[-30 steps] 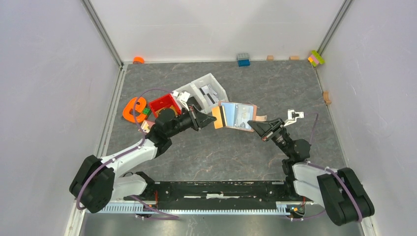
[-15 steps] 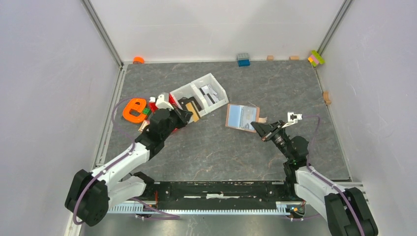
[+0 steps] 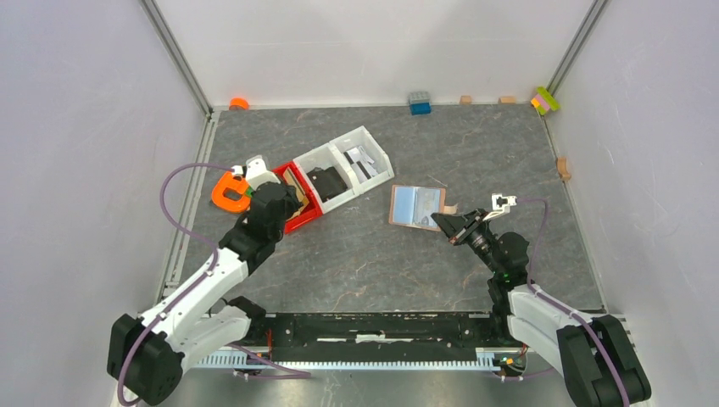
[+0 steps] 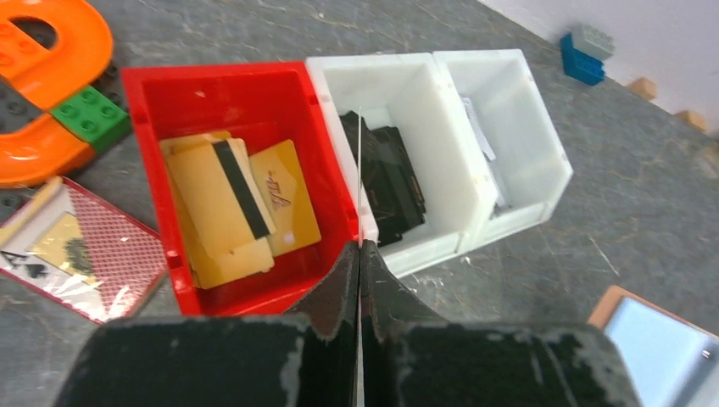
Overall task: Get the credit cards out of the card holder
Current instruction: Place the credit card in the storage box.
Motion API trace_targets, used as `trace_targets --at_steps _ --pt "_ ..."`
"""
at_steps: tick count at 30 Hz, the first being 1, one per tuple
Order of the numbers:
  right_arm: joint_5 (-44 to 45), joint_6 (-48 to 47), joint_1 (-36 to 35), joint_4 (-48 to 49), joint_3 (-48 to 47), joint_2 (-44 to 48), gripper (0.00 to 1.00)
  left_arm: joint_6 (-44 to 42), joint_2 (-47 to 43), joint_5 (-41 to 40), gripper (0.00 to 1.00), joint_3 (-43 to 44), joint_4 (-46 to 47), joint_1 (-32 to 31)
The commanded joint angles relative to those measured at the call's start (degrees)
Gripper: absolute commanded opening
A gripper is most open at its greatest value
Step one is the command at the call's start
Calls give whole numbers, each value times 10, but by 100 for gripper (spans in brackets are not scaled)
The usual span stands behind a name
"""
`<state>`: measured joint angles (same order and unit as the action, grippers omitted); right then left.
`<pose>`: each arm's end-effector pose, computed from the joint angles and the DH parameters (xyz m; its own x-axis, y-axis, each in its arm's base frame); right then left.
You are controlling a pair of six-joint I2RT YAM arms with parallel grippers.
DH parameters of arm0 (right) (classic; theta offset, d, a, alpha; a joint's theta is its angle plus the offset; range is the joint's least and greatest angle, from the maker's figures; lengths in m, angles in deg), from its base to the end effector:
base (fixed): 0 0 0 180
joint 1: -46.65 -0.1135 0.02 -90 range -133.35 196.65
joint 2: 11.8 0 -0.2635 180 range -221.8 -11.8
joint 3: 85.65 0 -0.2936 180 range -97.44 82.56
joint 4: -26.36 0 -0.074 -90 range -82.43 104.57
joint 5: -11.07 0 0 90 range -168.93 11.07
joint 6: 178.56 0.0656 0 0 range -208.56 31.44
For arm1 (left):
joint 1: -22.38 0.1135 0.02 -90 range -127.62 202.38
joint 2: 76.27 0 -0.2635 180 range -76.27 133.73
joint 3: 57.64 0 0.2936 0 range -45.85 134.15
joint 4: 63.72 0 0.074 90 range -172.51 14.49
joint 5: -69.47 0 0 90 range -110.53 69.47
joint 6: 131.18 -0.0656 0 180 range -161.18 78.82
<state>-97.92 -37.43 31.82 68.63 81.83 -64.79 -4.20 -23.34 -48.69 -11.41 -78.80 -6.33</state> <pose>0.2079 0.0771 0.1376 -0.4142 0.6519 -0.6352 -0.3728 0.5151 0.7718 0.2562 -0.1050 0.2406 -0.2835 -0.4494 -0.8472 -0.1645 0.8931 -0.4187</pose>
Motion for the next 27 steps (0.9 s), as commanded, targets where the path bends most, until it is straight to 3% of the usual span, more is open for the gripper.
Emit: trace_targets --at_steps 1,8,19,24,27 --pt "-3 -10 2 25 -23 2 0 -58 27 -54 2 36 -25 7" --pt "-1 -11 2 24 -22 2 0 -71 80 -31 2 45 -9 36" --pt "-13 -3 2 39 -22 -16 0 -55 191 102 2 72 21 127" --pt "-17 -1 3 43 -23 -18 0 -45 217 126 2 74 30 150" --pt "-17 -1 2 43 -23 -20 0 -36 221 122 13 72 30 161"
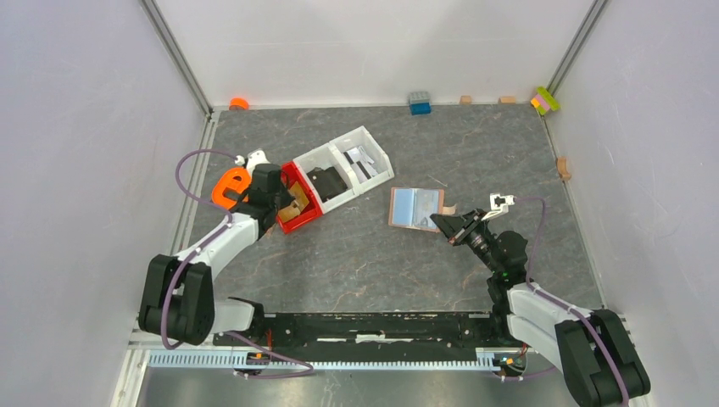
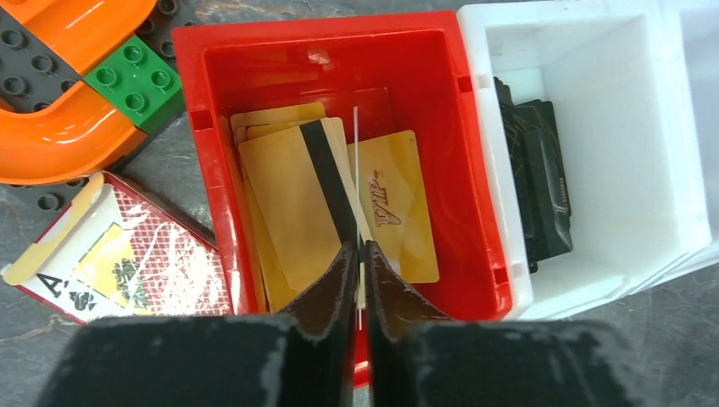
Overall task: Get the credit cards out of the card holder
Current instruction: Place the credit card in the storage box.
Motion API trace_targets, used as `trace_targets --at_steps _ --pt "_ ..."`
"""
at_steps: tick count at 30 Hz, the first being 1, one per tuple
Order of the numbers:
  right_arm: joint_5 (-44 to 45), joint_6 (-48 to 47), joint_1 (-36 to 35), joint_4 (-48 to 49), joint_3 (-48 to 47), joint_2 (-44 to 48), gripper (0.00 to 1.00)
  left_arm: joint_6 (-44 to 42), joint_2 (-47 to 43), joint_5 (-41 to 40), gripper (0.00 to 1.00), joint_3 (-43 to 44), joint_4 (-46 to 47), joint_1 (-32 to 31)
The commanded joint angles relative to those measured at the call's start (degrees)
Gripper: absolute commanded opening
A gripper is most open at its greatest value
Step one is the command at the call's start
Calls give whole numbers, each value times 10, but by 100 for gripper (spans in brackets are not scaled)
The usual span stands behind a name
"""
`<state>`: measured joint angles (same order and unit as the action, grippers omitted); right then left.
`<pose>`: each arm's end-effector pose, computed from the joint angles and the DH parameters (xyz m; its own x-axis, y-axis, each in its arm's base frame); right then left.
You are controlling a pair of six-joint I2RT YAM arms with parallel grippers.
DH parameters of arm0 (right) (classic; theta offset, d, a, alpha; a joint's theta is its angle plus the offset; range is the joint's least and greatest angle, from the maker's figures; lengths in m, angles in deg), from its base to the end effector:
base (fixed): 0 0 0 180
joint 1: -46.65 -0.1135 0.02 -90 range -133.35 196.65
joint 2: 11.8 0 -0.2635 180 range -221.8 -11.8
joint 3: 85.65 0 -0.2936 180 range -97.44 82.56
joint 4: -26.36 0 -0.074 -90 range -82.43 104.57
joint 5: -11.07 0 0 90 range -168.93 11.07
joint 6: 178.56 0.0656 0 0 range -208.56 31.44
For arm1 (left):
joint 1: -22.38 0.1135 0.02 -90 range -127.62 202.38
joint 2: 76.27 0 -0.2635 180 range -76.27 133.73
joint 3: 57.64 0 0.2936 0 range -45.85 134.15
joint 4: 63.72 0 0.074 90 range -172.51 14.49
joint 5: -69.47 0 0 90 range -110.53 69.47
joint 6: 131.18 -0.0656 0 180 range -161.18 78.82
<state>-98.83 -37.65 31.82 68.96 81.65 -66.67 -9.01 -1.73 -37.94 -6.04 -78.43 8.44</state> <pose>0.2086 0.0783 0.1329 -0.4376 0.6391 -0.6325 -0.3649 0.5167 0.7745 0.3233 -0.0600 0.1696 -0.5018 -0.3989 -0.7675 -0.3157 0.9106 -0.2669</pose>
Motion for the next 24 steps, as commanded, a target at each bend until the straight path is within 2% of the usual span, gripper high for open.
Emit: trace_targets --at_steps 1,8,12,15,18,24 --pt "-8 1 2 40 -22 -2 0 14 4 12 18 19 27 14" --pt "-13 1 3 45 -24 -13 0 36 -74 0 64 -7 27 11" --pt "-21 6 2 57 -25 -22 0 37 -121 38 72 -26 44 -8" --pt "-39 12 2 82 -28 -31 0 28 -143 125 78 -50 94 -31" --pt "-67 30 1 130 -30 -49 0 24 -144 217 99 -73 156 -71" --pt "-108 77 2 228 -30 -87 0 33 -89 302 100 -82 258 -126"
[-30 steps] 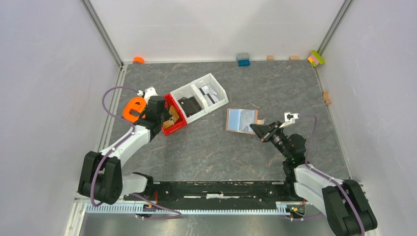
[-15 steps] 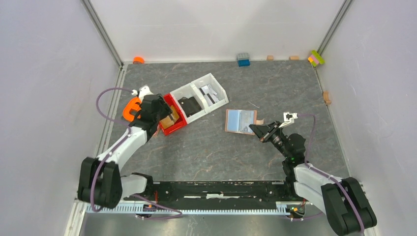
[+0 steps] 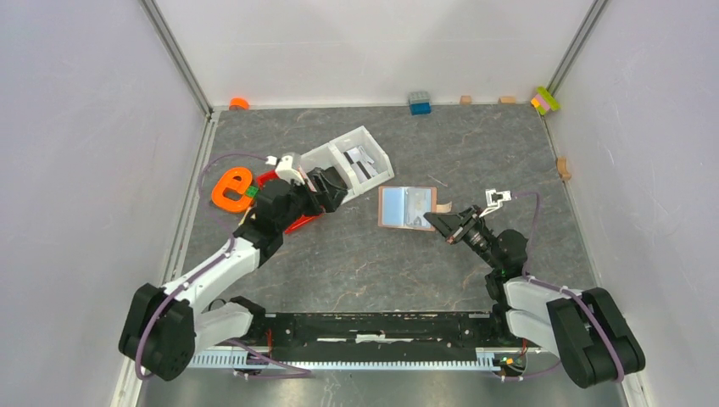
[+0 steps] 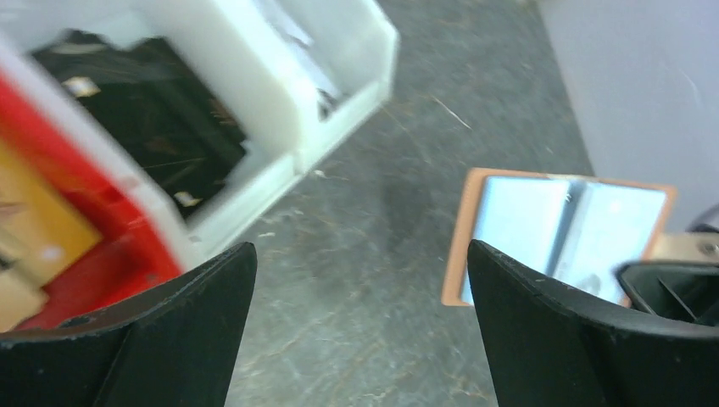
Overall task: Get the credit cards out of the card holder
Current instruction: Remove the credit card from the card holder.
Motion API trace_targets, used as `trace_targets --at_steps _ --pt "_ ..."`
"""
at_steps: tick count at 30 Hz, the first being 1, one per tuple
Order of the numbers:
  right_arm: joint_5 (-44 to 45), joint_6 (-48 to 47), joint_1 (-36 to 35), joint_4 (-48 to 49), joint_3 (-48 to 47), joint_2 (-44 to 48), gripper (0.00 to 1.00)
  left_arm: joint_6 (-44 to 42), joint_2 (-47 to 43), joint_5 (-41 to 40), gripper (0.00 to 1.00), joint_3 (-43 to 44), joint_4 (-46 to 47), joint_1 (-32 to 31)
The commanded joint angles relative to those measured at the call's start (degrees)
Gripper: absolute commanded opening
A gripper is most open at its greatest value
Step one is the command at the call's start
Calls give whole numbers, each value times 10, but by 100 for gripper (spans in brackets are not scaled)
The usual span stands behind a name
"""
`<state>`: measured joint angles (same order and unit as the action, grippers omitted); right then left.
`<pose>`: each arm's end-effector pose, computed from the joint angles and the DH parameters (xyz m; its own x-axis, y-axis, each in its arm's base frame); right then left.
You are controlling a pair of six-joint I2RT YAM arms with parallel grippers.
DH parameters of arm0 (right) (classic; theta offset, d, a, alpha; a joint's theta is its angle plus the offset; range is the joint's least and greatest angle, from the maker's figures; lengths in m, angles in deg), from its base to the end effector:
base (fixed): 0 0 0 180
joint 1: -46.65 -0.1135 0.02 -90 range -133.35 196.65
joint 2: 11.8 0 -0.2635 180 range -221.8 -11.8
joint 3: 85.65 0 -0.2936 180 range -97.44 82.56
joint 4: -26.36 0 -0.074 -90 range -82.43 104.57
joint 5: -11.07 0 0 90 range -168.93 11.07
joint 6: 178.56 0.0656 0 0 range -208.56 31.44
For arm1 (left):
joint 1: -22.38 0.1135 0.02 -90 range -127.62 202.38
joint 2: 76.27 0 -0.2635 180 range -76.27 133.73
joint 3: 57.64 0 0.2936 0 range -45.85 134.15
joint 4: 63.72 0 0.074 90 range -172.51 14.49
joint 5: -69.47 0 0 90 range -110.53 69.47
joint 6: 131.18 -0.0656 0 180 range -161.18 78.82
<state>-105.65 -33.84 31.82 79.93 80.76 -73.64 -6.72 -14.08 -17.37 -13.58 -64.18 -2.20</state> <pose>0.2082 0.0856 0.1391 -0.4882 0.6250 -0.6091 -0.4552 0.4132 0.7887 0.2789 -0.1315 0.2107 -0.5009 -0.3921 -0.7716 0.2176 0.8058 -0.5508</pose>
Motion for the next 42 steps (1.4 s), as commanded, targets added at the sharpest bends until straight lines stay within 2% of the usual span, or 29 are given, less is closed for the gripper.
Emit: trace_targets --at_steps 1,4,6,11,14,16,20,21,23,26,27,30,34,39,42 --pt "-47 49 1 136 -22 -23 0 17 50 117 100 -8 144 -25" --pt "-65 76 1 189 -23 -42 0 50 113 190 99 -4 222 -39" --pt "-70 82 1 198 -25 -52 0 69 145 231 95 0 273 -50" --pt "-82 113 0 249 -26 -85 0 72 186 282 92 26 295 -84" --pt "-89 129 -1 279 -27 -105 0 84 198 307 83 29 329 -96" --pt "-89 131 -4 284 -28 -113 0 99 203 317 70 28 349 -97" --pt "-88 114 -14 259 -34 -121 0 103 208 326 29 32 352 -97" --pt "-88 105 -17 249 -38 -121 2 102 209 325 22 33 351 -98" --pt "-88 83 -24 217 -47 -118 12 100 209 322 10 33 348 -97" --pt "-73 17 -40 137 -58 -97 32 98 206 313 7 30 344 -97" --pt "-56 -16 -44 95 -62 -83 35 97 204 310 7 28 343 -97" --pt "-15 -79 -54 -14 -72 -49 36 95 196 302 6 23 343 -97" --pt "8 -93 -54 -35 -65 -20 36 90 184 291 5 18 336 -96" --pt "54 -106 -54 -90 -60 12 48 81 168 271 4 13 318 -96" --pt "68 -116 -54 -104 -57 32 46 80 163 267 4 11 316 -97"
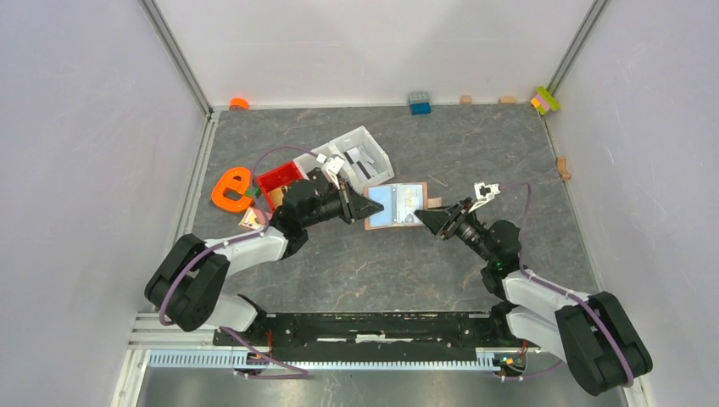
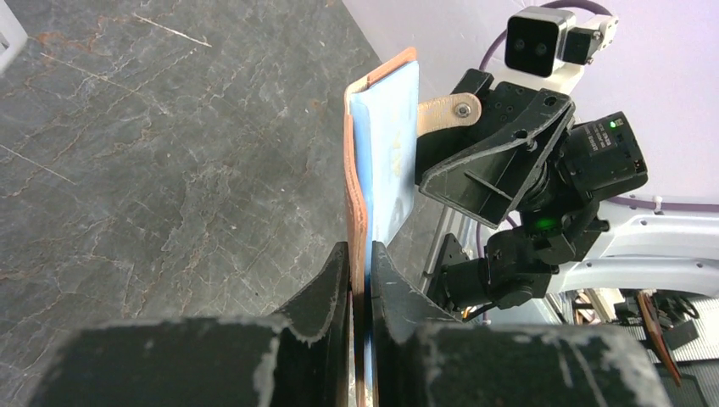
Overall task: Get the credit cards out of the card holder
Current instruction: Remove the credit card from the card holder.
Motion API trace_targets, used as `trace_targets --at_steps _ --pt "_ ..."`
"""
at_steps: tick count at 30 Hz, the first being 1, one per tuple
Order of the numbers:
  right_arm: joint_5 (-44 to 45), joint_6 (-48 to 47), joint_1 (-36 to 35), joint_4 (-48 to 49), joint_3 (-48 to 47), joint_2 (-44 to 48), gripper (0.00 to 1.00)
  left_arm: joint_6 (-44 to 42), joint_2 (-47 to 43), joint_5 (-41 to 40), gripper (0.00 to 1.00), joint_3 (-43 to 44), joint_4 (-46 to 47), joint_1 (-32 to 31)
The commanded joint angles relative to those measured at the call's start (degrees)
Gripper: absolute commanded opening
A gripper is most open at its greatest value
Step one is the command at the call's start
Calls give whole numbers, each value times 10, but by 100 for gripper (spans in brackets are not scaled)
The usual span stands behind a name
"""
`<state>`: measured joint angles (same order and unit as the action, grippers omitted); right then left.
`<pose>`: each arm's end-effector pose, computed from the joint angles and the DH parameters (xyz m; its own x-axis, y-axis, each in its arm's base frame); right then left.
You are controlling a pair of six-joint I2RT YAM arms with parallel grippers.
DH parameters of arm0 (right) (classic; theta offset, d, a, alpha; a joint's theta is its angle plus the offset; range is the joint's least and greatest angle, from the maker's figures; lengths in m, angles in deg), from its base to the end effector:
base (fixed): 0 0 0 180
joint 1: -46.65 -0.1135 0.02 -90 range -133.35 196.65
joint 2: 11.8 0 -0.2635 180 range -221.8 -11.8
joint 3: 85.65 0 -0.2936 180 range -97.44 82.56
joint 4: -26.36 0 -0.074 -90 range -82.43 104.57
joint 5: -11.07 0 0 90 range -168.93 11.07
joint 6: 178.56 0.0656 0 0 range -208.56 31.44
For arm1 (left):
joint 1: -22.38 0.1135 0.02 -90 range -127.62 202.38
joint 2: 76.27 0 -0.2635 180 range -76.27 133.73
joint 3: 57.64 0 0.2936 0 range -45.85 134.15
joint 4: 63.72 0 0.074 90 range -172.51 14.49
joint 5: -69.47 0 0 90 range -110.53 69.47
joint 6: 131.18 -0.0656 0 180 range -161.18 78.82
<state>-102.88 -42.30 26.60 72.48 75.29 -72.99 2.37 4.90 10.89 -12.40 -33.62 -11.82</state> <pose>0.2204 0.1088 0.1568 -0.4560 0.5364 -0.7101 -0.5269 0.4803 0.7012 0.2674 -0.2231 0.1884 -0.6869 -0.2441 -0.6845 0.6006 0.3396 -0.7238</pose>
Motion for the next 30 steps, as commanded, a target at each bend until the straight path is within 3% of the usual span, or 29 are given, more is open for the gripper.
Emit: trace_targets --at_steps 1,8,14,19,26,30 --pt "41 -32 -2 -30 -1 29 44 -11 -28 -15 4 -1 11 0" --pt "61 -40 -2 -41 6 57 26 -12 -35 -21 4 -6 13 -1" --pt "-8 -50 -26 -7 -32 5 19 -21 -23 9 2 8 23 -9" --pt "-5 -72 -62 -23 -57 -24 17 -35 -27 11 2 20 26 -27" --pt "12 -94 -65 -49 -55 18 18 -33 -3 0 2 36 19 -49" --pt "9 -96 -65 -43 -53 24 28 -45 -4 -19 2 26 17 -49"
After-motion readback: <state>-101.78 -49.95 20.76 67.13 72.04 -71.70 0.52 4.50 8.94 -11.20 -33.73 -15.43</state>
